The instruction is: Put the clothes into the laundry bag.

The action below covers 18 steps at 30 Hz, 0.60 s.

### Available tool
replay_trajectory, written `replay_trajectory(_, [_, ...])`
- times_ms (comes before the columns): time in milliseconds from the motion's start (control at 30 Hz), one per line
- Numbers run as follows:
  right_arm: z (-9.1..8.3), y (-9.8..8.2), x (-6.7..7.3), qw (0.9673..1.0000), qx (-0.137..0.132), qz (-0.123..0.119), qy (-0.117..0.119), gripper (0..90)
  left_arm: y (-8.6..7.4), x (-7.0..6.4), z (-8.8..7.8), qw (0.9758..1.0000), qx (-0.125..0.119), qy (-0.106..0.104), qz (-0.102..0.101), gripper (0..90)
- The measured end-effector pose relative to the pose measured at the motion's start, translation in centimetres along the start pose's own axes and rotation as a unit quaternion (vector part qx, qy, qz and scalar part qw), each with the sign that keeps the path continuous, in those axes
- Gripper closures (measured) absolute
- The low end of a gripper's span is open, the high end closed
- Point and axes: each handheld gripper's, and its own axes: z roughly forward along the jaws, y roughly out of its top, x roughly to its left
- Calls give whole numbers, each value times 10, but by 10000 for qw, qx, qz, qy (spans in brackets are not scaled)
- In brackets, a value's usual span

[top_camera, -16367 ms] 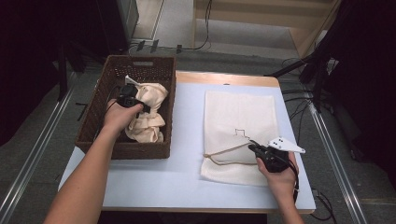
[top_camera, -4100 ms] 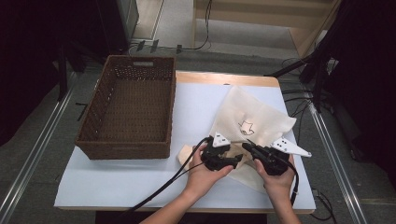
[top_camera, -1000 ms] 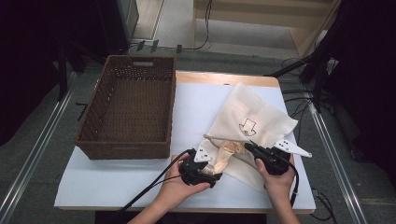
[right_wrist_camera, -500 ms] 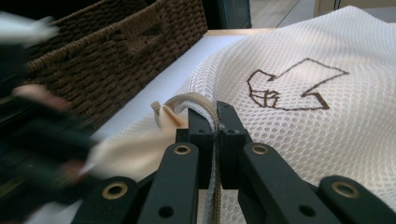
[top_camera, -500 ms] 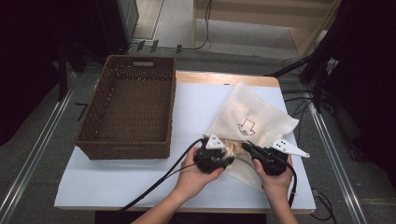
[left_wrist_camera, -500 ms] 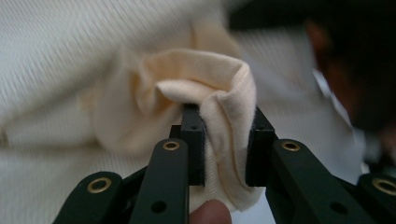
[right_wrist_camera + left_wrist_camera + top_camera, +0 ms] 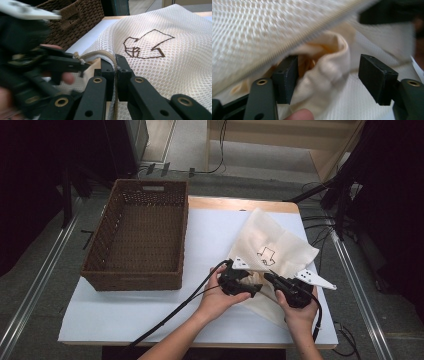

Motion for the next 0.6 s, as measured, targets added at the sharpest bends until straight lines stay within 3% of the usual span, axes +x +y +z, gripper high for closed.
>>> replay_trajectory(167, [2, 0, 1, 10000, 16, -21, -9, 884, -14, 6, -26, 10000, 33, 74, 32, 318])
replay_trajectory(300, [3, 0, 1, 10000, 16, 1, -13, 884, -27, 7, -36, 9995, 88, 306, 2, 373])
replay_trajectory(333, [4, -1, 1, 10000, 18, 2, -29, 884, -29, 6, -35, 9993, 192, 335, 32, 521])
replay_trajectory(433, [5, -1, 3, 10000, 19, -23, -18, 884, -32, -1, -24, 9979, 513, 399, 68, 756])
replay_trajectory(500, [5, -1, 5, 10000, 20, -32, -5, 884, -28, -4, -14, 9977, 550, 393, -2, 847])
replay_trajectory(600, [6, -2, 7, 10000, 42, -65, 15, 885, -17, -2, 0, 9969, 552, 528, -178, 900])
